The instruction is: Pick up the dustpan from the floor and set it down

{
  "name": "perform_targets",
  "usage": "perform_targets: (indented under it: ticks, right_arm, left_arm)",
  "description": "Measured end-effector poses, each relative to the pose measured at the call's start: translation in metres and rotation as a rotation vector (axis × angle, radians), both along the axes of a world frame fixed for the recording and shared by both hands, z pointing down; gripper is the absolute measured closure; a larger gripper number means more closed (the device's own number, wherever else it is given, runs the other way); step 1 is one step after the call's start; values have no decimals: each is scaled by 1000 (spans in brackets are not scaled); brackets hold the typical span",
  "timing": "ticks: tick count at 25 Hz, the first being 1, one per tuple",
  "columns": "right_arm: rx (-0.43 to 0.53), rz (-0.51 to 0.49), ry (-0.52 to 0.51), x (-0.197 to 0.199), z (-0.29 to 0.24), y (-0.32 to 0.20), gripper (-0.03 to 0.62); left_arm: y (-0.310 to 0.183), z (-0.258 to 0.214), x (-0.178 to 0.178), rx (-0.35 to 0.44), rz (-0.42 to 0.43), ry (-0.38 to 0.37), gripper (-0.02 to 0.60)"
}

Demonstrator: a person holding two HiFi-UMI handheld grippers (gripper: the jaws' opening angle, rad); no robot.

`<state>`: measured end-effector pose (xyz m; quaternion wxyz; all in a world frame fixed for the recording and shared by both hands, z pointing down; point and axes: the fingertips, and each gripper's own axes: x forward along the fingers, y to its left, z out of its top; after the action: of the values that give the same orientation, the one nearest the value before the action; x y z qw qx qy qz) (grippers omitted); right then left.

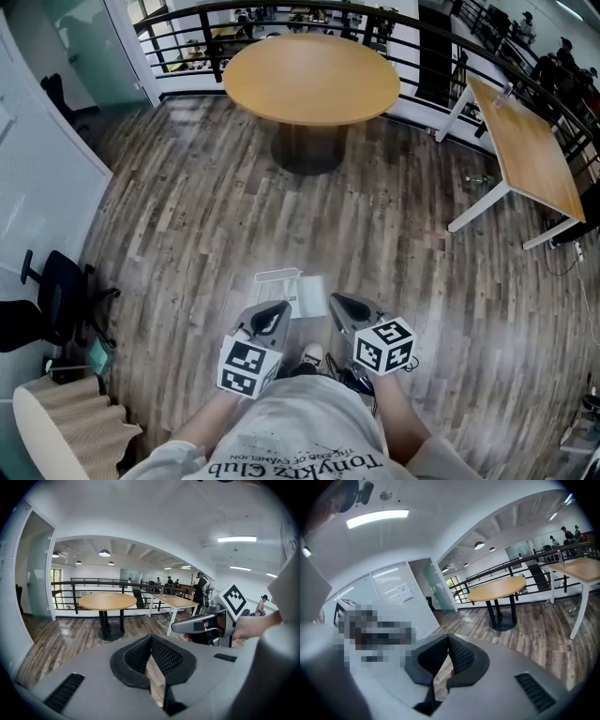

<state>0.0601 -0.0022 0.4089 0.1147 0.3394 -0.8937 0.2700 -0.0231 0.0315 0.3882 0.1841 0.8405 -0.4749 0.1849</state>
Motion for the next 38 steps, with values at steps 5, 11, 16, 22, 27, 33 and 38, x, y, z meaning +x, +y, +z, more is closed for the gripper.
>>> perform_targets:
  ticks: [5,11,16,22,27,33,38]
  right_arm:
    - [2,24,-4,-19,-7,-14,571]
    - [-31,74,-4,-21,1,-22,572]
    - [-48,87,17,-21,12,-27,572]
    - [-53,86,61,-22,24,-38,571]
    - [-62,93,60,-32,31,-44,571]
    - [-100,88,56,-38,51,-44,572]
    - [-137,105,51,-36,69,-43,572]
  left_arm:
    - [-18,4,-22,-9,17,-18,558]
    - [-33,5,-31,7,64,-38,558]
    - [-41,17,-40,-16,79,-51,558]
    - [-54,45,-47,-64,100,-87,558]
    - [-73,62,-46,-73,128,-110,558]
    - [-92,89,-41,-45,194,-155,556]
    - [-95,133,-40,-125,261,-213,419]
